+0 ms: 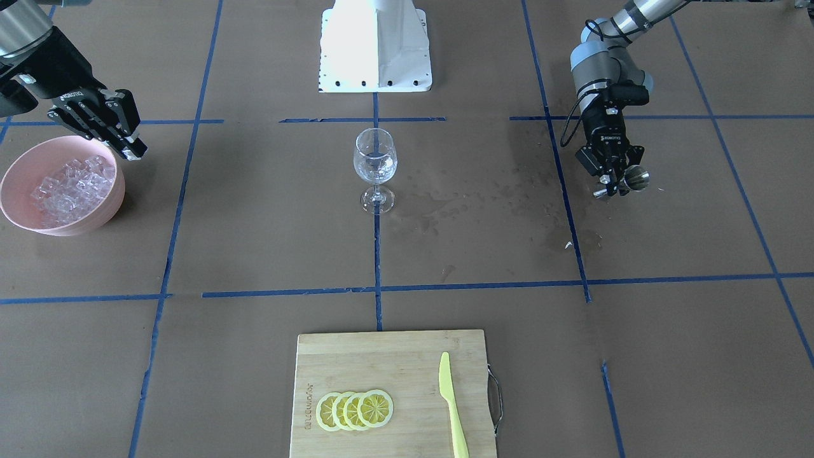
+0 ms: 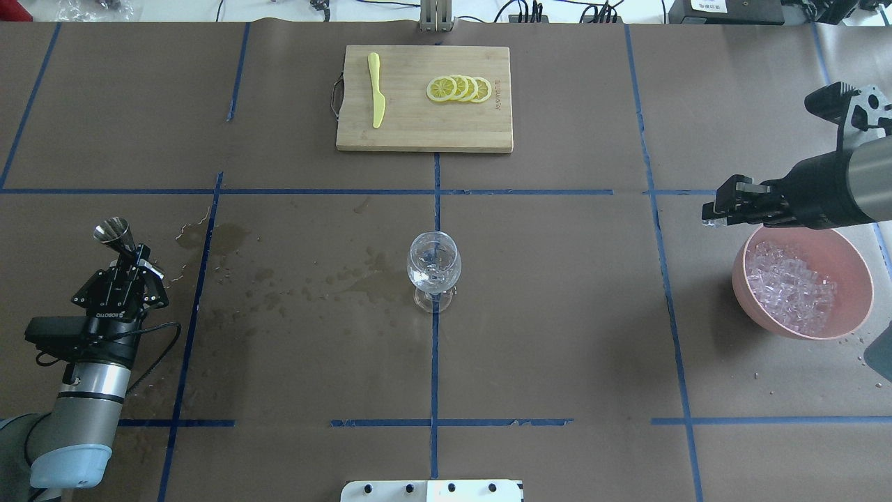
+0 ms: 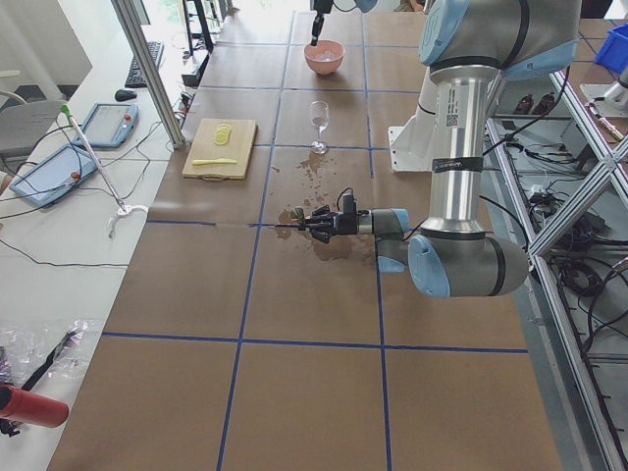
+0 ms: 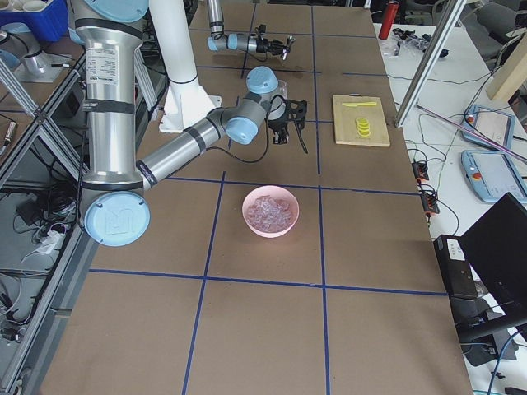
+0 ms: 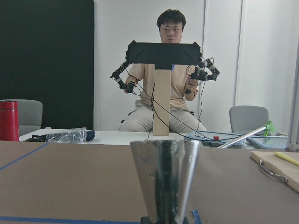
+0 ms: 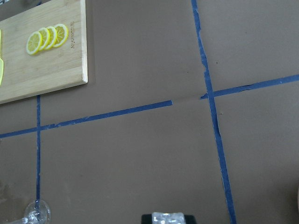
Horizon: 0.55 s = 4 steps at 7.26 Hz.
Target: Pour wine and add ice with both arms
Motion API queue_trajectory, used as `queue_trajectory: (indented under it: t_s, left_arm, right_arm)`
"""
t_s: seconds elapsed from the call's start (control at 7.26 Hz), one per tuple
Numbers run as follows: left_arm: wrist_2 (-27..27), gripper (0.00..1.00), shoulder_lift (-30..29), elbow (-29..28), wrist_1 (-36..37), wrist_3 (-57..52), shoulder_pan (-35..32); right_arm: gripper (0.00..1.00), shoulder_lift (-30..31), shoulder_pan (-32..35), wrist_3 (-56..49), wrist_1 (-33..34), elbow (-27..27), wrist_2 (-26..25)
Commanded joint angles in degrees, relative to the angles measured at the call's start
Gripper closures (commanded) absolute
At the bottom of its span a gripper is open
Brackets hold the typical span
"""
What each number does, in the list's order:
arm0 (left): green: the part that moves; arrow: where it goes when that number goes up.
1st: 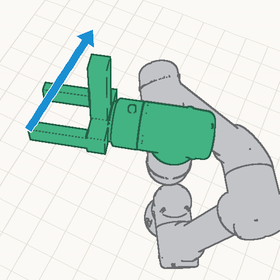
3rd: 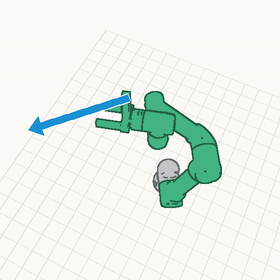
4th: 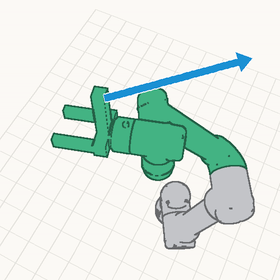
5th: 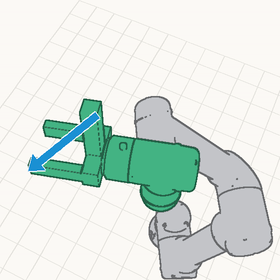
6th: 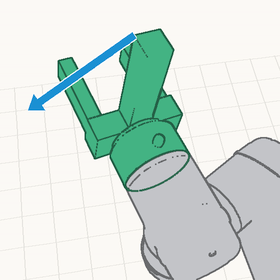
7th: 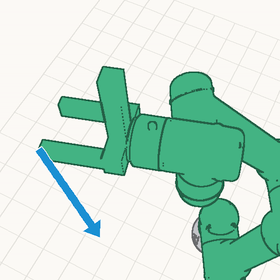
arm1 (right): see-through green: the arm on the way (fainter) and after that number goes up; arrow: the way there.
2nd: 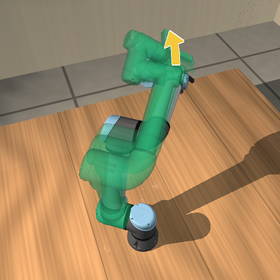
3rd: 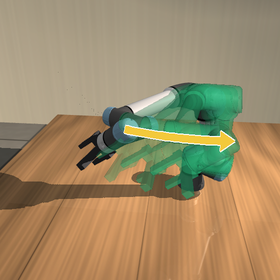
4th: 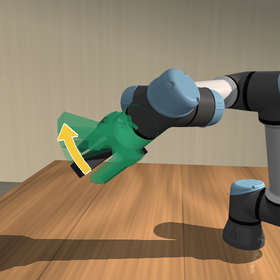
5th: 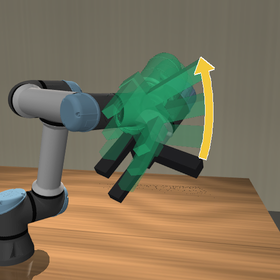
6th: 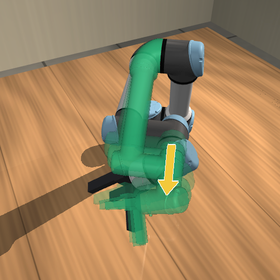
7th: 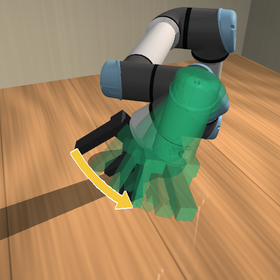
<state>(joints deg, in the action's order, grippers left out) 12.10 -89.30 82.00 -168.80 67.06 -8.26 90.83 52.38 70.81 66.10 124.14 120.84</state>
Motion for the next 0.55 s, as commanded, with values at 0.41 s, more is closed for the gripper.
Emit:
queue_trajectory:
  t_s: [0.41]
  left_arm:
    - [0.0,0.81,0.0,0.0,0.1,0.0,0.0]
  right_arm:
    - [1.0,-4.9,-0.5,3.6,0.2,-0.1,2.1]
